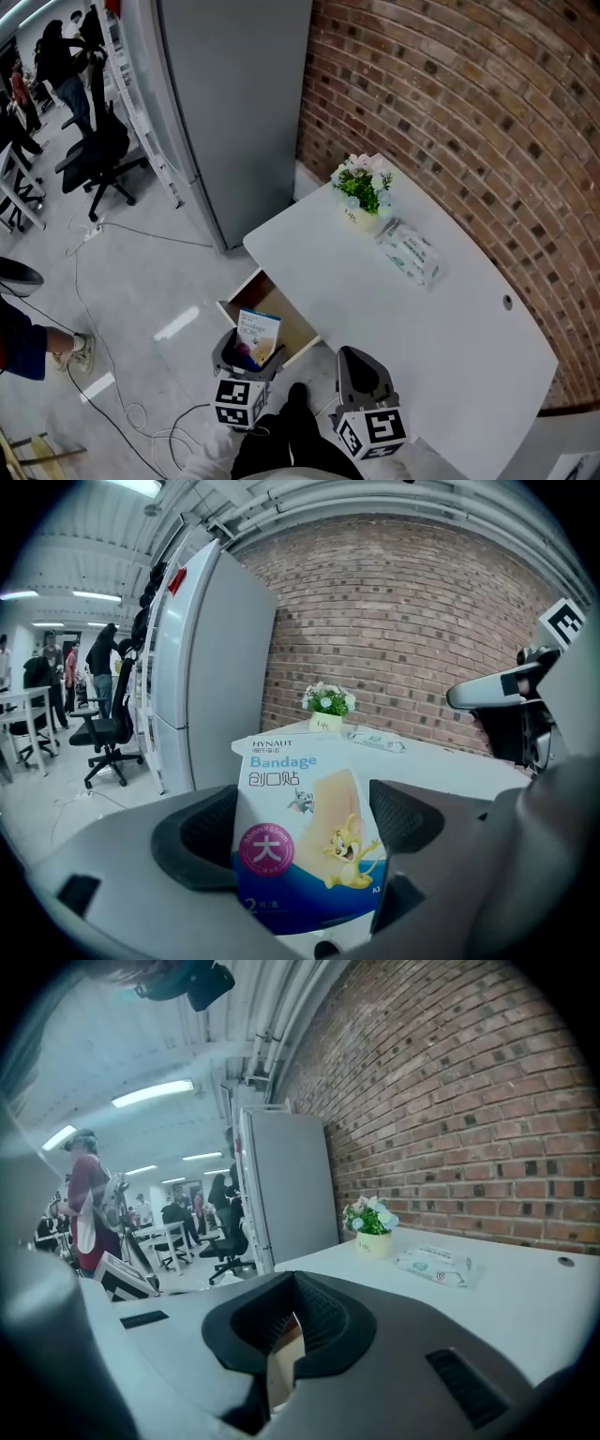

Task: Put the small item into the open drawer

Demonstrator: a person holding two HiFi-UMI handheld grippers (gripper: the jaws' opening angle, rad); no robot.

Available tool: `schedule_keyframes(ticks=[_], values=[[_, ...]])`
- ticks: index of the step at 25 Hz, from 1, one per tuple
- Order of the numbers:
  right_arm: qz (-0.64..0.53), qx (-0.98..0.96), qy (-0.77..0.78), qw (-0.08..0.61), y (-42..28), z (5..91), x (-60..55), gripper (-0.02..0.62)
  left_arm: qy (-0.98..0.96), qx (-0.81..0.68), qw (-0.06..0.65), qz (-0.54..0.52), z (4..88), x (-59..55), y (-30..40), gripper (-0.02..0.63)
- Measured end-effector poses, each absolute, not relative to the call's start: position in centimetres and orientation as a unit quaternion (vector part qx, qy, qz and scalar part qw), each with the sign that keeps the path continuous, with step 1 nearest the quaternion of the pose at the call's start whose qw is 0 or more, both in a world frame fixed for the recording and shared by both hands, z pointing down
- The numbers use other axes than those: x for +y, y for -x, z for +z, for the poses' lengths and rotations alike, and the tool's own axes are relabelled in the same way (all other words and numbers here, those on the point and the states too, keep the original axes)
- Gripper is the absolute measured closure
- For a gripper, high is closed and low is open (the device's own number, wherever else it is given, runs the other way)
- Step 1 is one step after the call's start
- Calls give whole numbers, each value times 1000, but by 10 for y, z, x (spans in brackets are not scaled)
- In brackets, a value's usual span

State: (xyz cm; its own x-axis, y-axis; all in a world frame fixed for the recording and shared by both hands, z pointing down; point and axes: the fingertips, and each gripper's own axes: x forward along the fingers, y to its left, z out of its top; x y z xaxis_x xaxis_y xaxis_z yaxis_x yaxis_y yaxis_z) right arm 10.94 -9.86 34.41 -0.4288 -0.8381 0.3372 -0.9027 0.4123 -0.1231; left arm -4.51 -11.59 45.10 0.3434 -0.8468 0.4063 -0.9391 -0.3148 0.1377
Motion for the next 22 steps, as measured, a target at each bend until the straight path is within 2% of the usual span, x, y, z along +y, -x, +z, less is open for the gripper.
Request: schedule_keyframes(ticks=[8,22], values=[[150,-824,-534,115,-106,359,-108,569,-815,-531,165,161,492,-138,37,161],[194,-763,-604,122,-77,415,-86,569,-845,-458,191,198,572,-162,41,161]])
